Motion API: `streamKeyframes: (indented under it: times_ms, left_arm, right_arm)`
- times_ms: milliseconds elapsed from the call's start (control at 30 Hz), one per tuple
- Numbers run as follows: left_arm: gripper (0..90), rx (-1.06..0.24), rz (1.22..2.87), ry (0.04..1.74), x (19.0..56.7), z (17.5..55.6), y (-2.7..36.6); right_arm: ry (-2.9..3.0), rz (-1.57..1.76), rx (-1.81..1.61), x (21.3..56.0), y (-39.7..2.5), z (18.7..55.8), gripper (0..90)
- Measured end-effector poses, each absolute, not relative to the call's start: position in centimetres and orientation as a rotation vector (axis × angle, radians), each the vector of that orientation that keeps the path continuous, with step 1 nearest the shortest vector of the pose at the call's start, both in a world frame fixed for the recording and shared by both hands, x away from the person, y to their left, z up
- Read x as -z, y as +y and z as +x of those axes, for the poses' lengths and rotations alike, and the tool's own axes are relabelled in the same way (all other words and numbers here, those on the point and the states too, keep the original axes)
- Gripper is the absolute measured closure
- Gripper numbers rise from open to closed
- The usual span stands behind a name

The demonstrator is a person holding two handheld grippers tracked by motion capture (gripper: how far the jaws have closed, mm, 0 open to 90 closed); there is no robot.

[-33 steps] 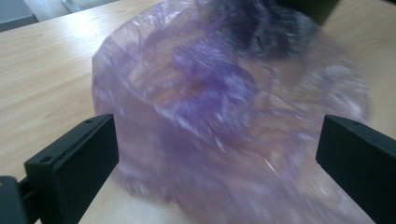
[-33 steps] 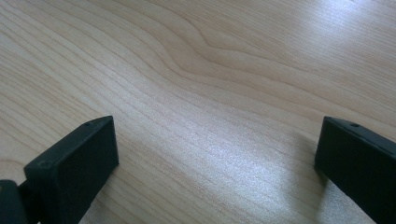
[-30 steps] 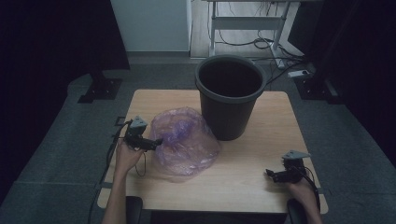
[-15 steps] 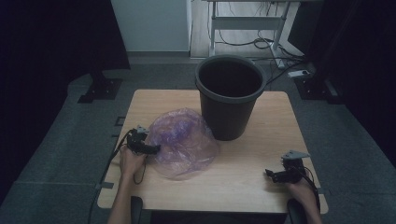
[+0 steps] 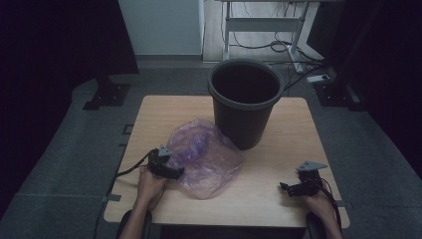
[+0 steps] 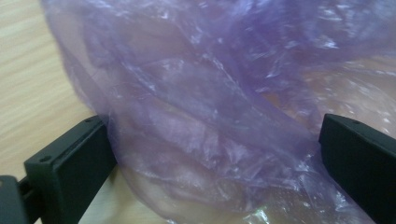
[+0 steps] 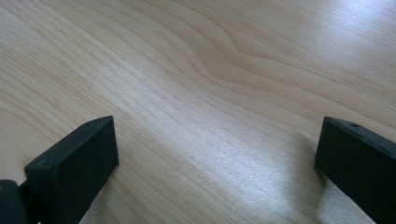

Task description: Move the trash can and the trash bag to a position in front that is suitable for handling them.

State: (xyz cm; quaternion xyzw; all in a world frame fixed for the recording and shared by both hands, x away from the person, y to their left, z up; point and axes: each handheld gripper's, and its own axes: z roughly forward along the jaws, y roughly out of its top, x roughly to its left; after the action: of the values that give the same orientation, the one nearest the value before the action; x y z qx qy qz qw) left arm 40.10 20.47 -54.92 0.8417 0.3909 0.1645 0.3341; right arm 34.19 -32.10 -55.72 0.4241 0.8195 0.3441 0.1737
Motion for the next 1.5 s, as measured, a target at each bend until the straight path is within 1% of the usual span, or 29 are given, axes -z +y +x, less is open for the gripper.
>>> streamKeyframes:
  times_ms: [233,333,467,533,600,633,767,800,833,867,900,967,1067,1133,1267,1400,1500]
  left_arm:
    - [0.0,-0.395,2.226,0.937,55.0,38.2,18.2]
    - [0.0,-0.372,2.249,0.879,55.0,36.9,16.7]
    - [0.0,-0.359,2.259,0.844,55.0,36.1,15.7]
    - [0.0,-0.343,2.275,0.815,54.9,35.7,14.8]
    - [0.0,-0.332,2.288,0.812,54.8,35.8,14.6]
    - [0.0,-0.291,2.290,0.808,54.2,35.9,14.7]
    - [0.0,-0.273,2.161,0.792,51.9,35.8,15.7]
    - [0.0,-0.273,2.161,0.792,51.9,35.8,15.7]
    - [0.0,-0.272,2.102,0.784,50.5,35.8,16.2]
    - [0.0,-0.272,2.102,0.784,50.5,35.8,16.2]
    - [0.0,-0.279,2.062,0.779,49.2,35.7,16.8]
    - [0.0,-0.283,2.014,0.781,48.1,35.6,17.4]
    - [0.0,-0.300,1.992,0.790,47.3,35.6,18.2]
    - [0.0,-0.364,2.013,0.808,46.9,35.6,19.1]
    - [0.0,-0.482,2.046,0.875,47.5,36.1,21.6]
    - [0.0,-0.497,2.050,0.961,50.1,36.8,24.4]
    - [0.0,-0.480,2.091,1.007,52.1,37.3,25.5]
  right_arm:
    - [2.378,1.181,-0.983,55.2,-31.1,34.3,0.6]
    - [2.369,1.147,-1.041,54.0,-30.1,34.6,0.6]
    - [2.347,1.124,-1.090,52.8,-29.2,34.9,0.6]
    - [2.346,1.085,-1.099,51.6,-27.7,35.3,0.6]
    - [2.348,1.063,-1.095,51.2,-26.6,35.8,0.6]
    - [2.345,1.056,-1.099,51.0,-26.0,36.1,0.7]
    - [2.347,1.036,-1.101,51.0,-24.1,37.5,0.7]
    - [2.347,1.036,-1.101,51.0,-24.1,37.5,0.7]
    - [2.352,1.034,-1.112,51.2,-23.3,38.1,1.3]
    - [2.356,1.037,-1.096,51.4,-22.9,38.4,1.3]
    - [2.363,1.028,-1.084,51.6,-22.5,38.7,1.7]
    - [2.372,1.031,-1.068,52.1,-21.9,39.1,2.7]
    - [2.387,1.037,-1.041,52.8,-21.5,39.5,3.1]
    - [2.414,1.039,-1.004,53.7,-21.2,39.8,3.3]
    - [2.450,1.046,-0.929,54.9,-21.0,40.0,2.4]
    - [2.442,1.076,-0.926,55.0,-21.6,40.0,2.0]
    - [2.436,1.100,-0.924,55.0,-22.5,39.7,1.6]
